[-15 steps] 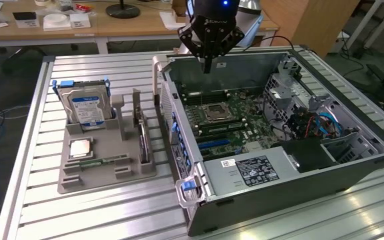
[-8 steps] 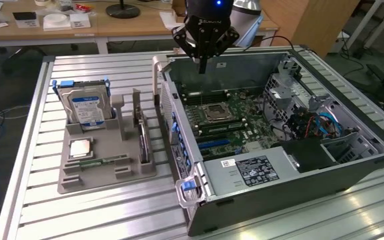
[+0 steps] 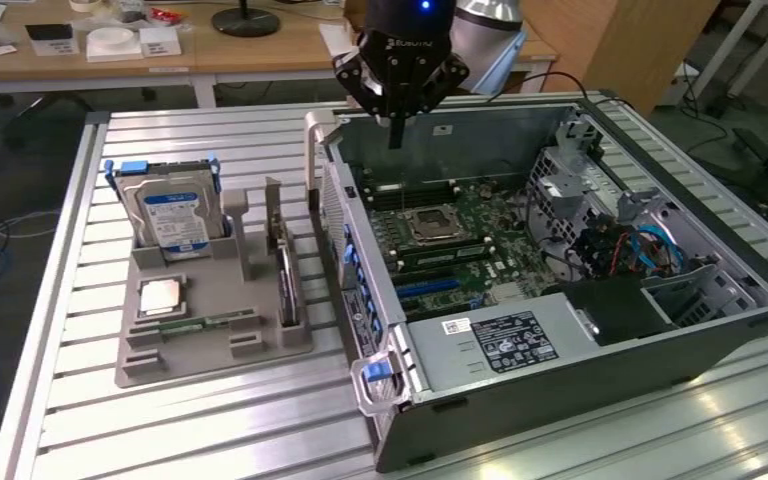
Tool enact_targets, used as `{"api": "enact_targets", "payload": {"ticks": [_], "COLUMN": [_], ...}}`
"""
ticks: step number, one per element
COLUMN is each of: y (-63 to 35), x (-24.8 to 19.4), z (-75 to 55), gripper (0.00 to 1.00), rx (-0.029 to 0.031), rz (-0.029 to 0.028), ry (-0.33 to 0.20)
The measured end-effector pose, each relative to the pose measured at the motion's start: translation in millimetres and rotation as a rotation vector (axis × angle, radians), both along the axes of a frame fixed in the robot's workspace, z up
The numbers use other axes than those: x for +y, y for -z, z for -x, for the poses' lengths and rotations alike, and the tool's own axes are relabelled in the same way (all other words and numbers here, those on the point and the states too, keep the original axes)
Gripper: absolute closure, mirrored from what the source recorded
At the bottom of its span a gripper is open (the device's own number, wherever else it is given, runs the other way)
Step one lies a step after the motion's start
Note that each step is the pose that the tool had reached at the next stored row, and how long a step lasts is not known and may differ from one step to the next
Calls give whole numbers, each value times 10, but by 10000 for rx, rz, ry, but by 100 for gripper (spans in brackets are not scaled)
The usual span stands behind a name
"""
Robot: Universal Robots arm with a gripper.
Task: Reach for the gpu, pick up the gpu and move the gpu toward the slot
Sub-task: 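Reach for the gpu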
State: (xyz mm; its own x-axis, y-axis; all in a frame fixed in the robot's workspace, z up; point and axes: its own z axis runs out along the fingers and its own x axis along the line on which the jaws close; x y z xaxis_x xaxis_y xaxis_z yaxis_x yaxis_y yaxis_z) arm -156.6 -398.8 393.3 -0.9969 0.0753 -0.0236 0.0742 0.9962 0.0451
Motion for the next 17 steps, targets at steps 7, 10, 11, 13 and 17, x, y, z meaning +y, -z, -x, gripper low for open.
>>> {"api": "enact_targets", "payload": {"ticks": [7, 10, 11, 13, 17], "y": [0, 0, 0, 0, 0], "x": [1, 2, 2, 2, 3], "z": [108, 150, 163, 191, 268], "gripper": [89, 89, 89, 89, 89], "rx": [0, -1, -1, -1, -1], "rz": [0, 0, 0, 0, 0], "ry": [0, 0, 0, 0, 0]}}
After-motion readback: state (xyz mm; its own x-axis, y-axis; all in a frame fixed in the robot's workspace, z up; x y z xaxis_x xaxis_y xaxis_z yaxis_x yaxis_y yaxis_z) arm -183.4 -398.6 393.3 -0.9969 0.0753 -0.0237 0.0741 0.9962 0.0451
